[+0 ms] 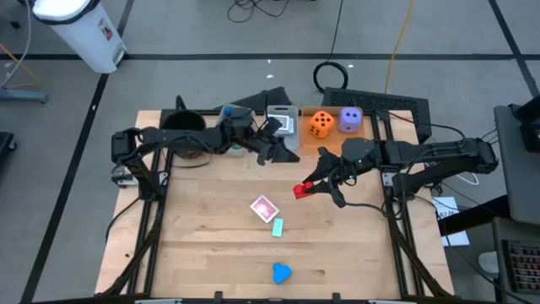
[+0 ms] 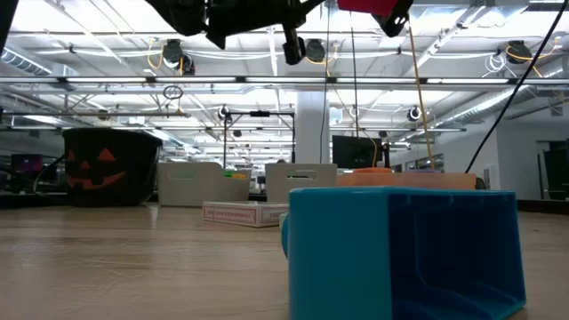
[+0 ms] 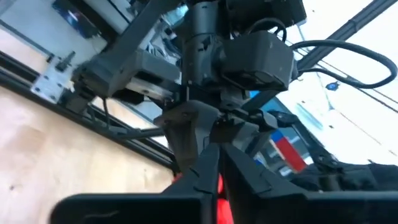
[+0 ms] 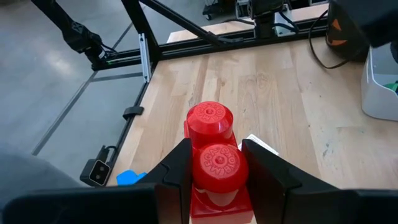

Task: Pick & Place Toys
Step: Put the red game piece into the left gray bin

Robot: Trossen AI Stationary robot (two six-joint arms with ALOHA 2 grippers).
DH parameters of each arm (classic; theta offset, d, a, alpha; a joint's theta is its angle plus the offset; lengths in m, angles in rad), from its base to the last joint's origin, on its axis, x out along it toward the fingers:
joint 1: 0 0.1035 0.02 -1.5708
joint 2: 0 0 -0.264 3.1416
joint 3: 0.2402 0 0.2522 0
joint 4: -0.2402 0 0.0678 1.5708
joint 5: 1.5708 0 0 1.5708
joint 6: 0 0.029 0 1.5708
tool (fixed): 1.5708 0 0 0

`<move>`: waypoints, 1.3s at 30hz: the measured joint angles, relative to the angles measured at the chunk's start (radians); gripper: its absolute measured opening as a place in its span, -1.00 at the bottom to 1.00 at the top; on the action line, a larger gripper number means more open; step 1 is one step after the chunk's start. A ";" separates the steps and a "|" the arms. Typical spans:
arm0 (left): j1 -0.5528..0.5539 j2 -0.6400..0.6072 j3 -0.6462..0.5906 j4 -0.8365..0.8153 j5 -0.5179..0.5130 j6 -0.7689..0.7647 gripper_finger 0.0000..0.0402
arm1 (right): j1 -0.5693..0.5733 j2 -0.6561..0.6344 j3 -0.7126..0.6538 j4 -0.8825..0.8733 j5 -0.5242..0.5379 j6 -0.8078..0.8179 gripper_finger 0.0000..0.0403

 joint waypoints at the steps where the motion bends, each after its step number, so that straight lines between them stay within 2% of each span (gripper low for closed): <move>1: 0.002 0.000 0.000 0.000 0.018 -0.013 -0.83 | 0.000 0.000 0.000 0.000 0.000 0.000 -0.53; 6: -0.015 -0.006 0.000 0.026 0.086 -0.114 -0.62 | 0.000 0.000 0.000 0.003 0.001 0.000 -0.53; 12: -0.079 -0.007 0.000 0.021 0.040 -0.122 -0.34 | 0.000 0.000 0.000 0.003 0.001 -0.002 -0.53; 18: -0.076 -0.007 0.000 0.021 0.047 -0.021 -0.08 | 0.000 0.000 0.000 0.003 -0.032 0.002 -0.53; 20: -0.061 -0.007 0.000 0.012 0.019 -0.010 -0.04 | 0.001 0.000 0.000 0.003 -0.037 0.010 -0.53; 24: -0.038 -0.006 0.000 -0.012 -0.026 0.004 -0.04 | 0.001 0.000 0.000 0.003 -0.055 0.011 -0.53; 33: -0.057 -0.065 0.000 -0.072 -0.020 0.051 -0.18 | 0.000 0.000 0.000 0.002 -0.055 0.011 -0.53; 37: -0.065 -0.157 0.000 -0.241 -0.078 0.150 -0.24 | 0.000 0.000 0.000 0.001 -0.056 0.010 -0.53; 39: -0.070 -0.219 0.012 -0.407 -0.151 0.240 -0.27 | -0.001 0.000 0.000 -0.001 -0.056 0.007 -0.53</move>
